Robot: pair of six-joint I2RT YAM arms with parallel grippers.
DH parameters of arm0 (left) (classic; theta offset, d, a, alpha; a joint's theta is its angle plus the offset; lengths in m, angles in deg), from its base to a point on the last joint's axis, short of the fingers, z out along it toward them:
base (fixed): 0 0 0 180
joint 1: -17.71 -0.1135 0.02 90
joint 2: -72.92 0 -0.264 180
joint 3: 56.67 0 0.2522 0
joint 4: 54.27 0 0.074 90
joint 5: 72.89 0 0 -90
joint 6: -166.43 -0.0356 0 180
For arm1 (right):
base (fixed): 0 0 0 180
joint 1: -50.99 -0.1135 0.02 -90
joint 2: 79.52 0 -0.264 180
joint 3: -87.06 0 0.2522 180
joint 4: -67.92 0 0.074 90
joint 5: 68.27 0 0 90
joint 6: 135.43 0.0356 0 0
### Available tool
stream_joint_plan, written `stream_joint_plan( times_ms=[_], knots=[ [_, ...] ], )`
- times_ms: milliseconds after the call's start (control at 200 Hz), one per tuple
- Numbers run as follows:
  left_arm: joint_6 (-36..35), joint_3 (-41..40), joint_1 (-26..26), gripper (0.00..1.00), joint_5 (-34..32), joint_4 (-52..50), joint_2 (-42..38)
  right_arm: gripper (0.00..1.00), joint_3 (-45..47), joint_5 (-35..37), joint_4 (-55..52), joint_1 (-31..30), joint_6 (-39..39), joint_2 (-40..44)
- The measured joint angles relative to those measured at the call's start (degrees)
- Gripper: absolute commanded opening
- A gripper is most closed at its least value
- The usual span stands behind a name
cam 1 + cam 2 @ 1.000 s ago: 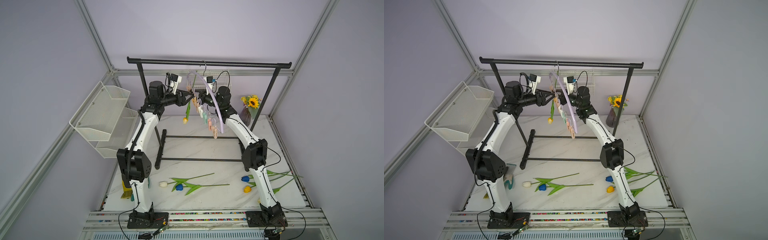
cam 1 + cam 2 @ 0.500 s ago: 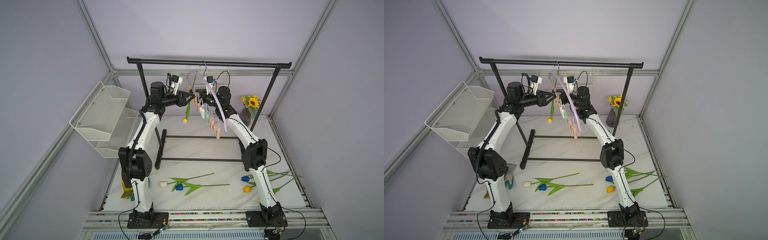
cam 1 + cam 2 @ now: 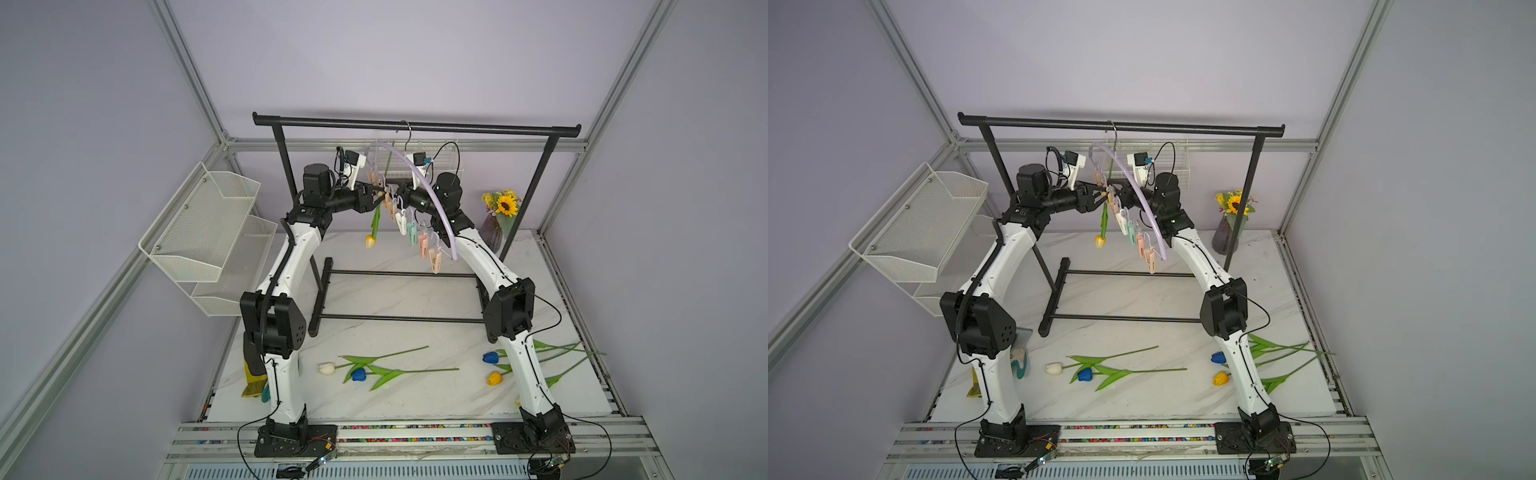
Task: Dry the flowers on a clothes hanger
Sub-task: Open the clamp at the hanger.
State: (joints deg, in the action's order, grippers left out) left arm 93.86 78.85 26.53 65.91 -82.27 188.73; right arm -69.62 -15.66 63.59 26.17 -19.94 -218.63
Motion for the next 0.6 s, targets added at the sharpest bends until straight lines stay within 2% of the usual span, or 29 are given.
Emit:
stream_joint_plan(
  times_ms=[330, 600],
  knots=[
    [0.00, 0.28, 0.09, 0.51, -0.46, -0.46, 0.02, 0.00, 0.00, -0.09, 0.02, 0.00, 0.00, 0.00],
    [-0.02, 0.28, 0.13, 0.40, -0.81, -1.40, 0.00, 0.00, 0.39, -0.04, 0.04, 0.00, -0.04, 0.04]
  ],
)
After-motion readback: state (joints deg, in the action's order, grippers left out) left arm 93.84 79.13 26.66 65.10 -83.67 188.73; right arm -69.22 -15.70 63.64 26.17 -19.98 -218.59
